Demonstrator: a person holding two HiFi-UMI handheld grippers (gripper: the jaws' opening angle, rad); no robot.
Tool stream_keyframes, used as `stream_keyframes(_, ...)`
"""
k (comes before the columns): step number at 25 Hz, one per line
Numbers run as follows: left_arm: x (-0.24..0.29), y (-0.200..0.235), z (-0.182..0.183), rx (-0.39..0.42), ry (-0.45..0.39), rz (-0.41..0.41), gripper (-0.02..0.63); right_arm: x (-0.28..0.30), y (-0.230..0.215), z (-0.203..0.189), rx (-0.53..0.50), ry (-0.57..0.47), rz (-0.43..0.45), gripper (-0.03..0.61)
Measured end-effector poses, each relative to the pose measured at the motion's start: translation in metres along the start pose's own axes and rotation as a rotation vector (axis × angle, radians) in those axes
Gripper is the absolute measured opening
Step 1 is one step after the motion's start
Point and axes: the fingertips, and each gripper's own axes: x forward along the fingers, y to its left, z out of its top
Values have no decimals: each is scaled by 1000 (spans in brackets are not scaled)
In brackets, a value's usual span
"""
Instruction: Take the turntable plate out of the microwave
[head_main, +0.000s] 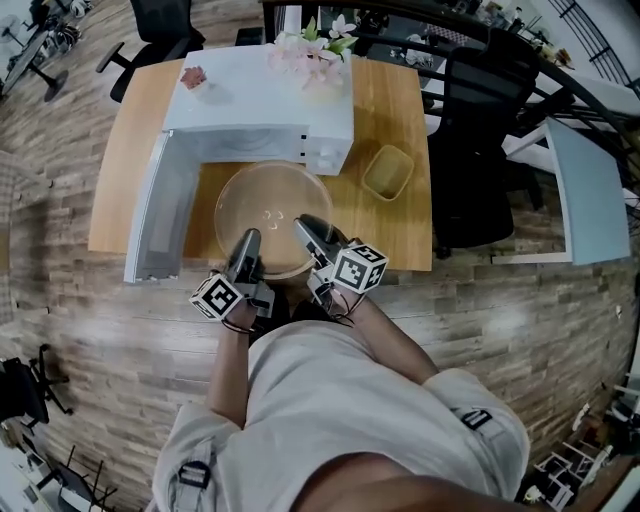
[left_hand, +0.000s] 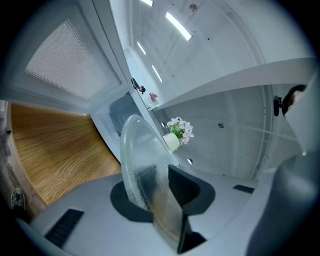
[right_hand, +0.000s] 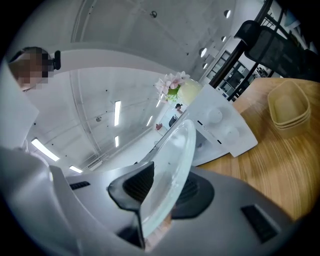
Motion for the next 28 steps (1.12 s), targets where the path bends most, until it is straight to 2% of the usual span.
stream_keyframes(5, -3, -3, 19, 32, -18, 12, 97, 12, 14, 8, -17, -11, 29, 106)
stream_keyframes(9, 4, -8, 42, 59, -32, -28, 97, 28, 23, 18, -26, -33, 35, 106)
stream_keyframes(15, 17, -9, 68, 61, -12, -45, 97, 50, 33, 36, -51, -68, 28, 106)
stream_keyframes(28, 52, -24, 122, 115, 13, -163, 97, 85, 53, 80, -131, -161, 11, 106)
